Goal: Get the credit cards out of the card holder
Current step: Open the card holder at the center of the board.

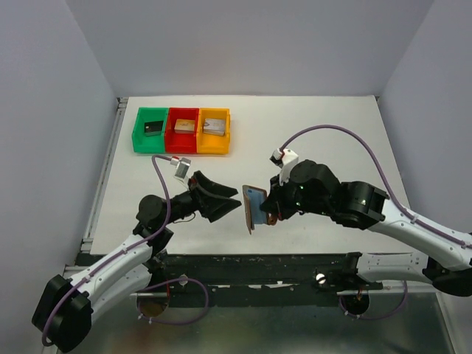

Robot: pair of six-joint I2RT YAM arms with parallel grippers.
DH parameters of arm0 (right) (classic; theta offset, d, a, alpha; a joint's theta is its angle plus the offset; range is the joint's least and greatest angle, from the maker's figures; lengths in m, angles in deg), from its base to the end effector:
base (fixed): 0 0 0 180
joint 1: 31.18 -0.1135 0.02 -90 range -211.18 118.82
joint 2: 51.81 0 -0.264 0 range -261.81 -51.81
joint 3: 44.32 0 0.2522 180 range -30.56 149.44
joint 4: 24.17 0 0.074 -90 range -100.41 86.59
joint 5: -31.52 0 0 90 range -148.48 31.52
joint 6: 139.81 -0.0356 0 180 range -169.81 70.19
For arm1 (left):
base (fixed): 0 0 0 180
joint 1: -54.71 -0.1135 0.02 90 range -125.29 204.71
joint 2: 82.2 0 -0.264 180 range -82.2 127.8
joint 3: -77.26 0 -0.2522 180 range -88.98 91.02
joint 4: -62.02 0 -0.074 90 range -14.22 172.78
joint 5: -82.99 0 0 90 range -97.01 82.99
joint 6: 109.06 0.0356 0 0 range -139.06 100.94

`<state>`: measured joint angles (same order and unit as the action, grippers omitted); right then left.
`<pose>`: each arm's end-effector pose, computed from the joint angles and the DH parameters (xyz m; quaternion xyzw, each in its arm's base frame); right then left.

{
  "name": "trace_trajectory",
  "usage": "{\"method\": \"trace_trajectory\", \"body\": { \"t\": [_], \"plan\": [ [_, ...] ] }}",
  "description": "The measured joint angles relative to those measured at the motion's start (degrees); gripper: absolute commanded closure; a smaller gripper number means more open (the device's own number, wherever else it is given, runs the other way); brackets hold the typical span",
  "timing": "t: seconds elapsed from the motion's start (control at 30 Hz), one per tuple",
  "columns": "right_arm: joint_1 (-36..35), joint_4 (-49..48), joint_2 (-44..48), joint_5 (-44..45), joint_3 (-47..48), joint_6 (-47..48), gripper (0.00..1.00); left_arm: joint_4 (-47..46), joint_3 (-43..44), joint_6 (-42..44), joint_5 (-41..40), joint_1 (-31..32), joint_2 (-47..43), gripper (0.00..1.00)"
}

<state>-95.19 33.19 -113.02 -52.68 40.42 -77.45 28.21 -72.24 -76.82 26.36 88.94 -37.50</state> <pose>0.0974 0.1917 0.3846 -0.2524 0.8445 0.3061 0.3597 0.1333 -0.1144 0.2721 0.1171 0.5883 -0.6780 0.4248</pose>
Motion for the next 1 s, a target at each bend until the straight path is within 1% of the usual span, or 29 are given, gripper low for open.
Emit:
{"method": "trace_trajectory", "body": {
  "t": [0.13,0.37,0.57,0.77,0.87,1.0],
  "plan": [
    [0.0,3.0,-2.2,2.7,0.3,-0.7,1.00,-1.2,0.0,-0.5,-0.3,0.5,0.2,0.01],
    [0.0,4.5,-4.3,4.9,1.9,-1.1,1.00,1.2,0.5,1.6,-1.6,2.9,0.2,0.01],
    [0.0,4.4,-5.2,5.1,2.1,-1.9,1.00,6.1,2.6,5.2,-3.0,6.1,1.5,0.14],
    [0.0,4.4,-5.2,5.2,2.1,-2.4,0.99,12.4,3.1,8.9,-5.9,6.8,0.3,0.27],
    [0.0,4.5,-5.2,5.6,2.1,-2.4,1.00,15.4,3.4,10.7,-7.3,6.8,-1.4,0.33],
    [0.0,4.5,-5.0,5.8,2.1,-2.5,1.00,19.5,4.7,13.1,-9.2,6.8,-3.0,0.37]
  ]
}}
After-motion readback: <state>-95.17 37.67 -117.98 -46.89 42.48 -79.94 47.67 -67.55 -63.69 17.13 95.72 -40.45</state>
